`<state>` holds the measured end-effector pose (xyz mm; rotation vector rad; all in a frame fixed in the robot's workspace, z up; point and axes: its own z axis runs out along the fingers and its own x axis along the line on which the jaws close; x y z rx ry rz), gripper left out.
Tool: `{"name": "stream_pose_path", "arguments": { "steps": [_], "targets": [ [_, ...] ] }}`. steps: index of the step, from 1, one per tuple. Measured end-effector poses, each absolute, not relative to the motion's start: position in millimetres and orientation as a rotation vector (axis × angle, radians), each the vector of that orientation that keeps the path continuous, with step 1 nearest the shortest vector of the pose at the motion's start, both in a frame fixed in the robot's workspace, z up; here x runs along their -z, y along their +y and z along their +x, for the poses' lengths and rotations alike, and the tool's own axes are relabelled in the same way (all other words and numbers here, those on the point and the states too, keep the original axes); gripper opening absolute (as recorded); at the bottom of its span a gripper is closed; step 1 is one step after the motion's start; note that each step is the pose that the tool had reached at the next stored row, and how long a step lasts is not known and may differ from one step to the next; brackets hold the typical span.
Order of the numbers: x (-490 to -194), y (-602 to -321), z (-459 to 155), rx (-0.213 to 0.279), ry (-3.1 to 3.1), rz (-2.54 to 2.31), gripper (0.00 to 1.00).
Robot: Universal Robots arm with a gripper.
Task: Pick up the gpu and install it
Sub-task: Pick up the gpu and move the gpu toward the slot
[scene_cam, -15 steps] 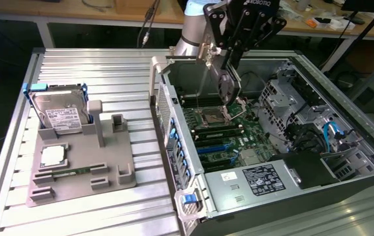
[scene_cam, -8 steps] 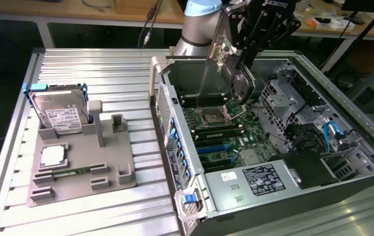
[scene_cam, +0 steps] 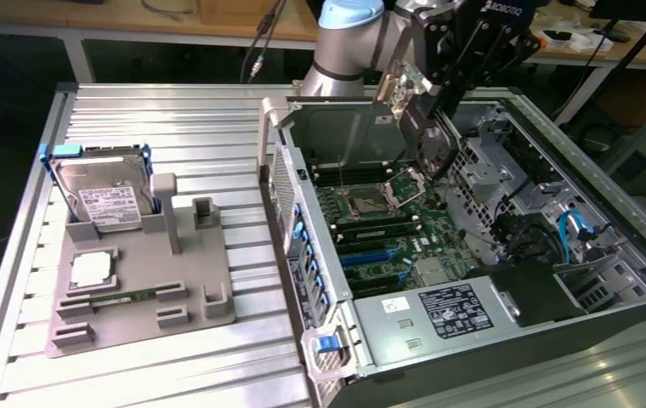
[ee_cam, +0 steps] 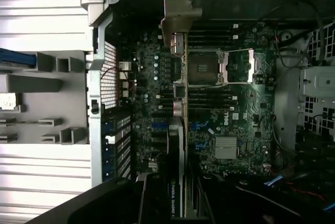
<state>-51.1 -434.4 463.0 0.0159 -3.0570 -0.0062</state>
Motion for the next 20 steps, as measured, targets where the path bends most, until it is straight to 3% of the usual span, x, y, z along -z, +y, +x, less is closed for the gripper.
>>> {"name": "stream_pose_path", "arguments": {
  "steps": [20],
  "targets": [
    [-462.0, -434.4, 3.6, -0.012, -3.13, 0.016, 0.27]
  ]
}}
